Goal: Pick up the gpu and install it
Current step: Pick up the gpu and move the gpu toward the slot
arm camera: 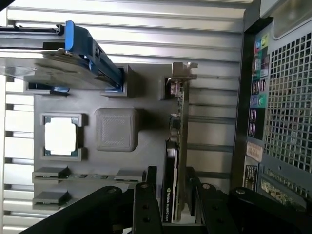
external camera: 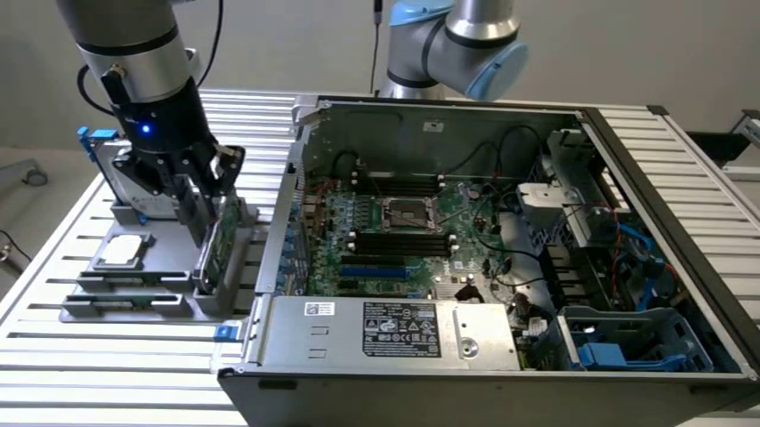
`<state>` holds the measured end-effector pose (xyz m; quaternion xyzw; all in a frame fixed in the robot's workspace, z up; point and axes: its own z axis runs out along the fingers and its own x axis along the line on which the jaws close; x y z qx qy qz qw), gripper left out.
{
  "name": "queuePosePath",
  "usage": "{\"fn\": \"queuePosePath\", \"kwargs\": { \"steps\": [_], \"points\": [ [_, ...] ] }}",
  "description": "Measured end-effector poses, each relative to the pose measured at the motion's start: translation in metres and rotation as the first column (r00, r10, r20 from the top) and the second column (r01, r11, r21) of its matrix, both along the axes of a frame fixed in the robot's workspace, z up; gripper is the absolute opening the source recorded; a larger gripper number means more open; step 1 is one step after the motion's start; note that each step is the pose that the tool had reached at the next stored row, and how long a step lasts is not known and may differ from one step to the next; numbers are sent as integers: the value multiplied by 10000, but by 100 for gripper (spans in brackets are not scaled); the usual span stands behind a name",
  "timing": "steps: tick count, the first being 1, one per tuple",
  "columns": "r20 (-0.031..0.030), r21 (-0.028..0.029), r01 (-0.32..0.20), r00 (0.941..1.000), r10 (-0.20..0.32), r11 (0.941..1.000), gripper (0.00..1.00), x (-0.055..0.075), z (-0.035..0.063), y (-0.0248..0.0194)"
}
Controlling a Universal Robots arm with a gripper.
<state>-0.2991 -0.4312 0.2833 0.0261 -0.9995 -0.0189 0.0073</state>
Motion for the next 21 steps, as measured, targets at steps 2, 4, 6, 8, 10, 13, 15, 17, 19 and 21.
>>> {"fn": "queuePosePath", "kwargs": {
  "steps": [2, 4, 6, 8, 10, 13, 15, 17, 19, 21],
  "points": [
    [21, -1, 0, 10000, 0, 10000, 36, -2, -36, 0],
    [39, -2, -1, 10000, 1, 10000, 36, -3, -74, 0],
    [62, -5, -3, 10000, 3, 10000, 36, -4, -109, 0],
    [102, -11, -5, 9999, 5, 10000, 36, -5, -144, 0],
    [152, -21, -7, 9999, 7, 10000, 36, -5, -178, 2],
    [204, -39, -8, 9998, 9, 10000, 36, -6, -232, 6],
    [227, -58, -8, 9997, 9, 10000, 36, -10, -269, 11],
    [243, -93, -7, 9997, 10, 10000, 36, -14, -298, 24],
    [253, -165, -7, 9997, 12, 9999, 36, -17, -325, 39],
    [259, -255, -8, 9997, 14, 9997, 36, -22, -347, 54]
  ]
}}
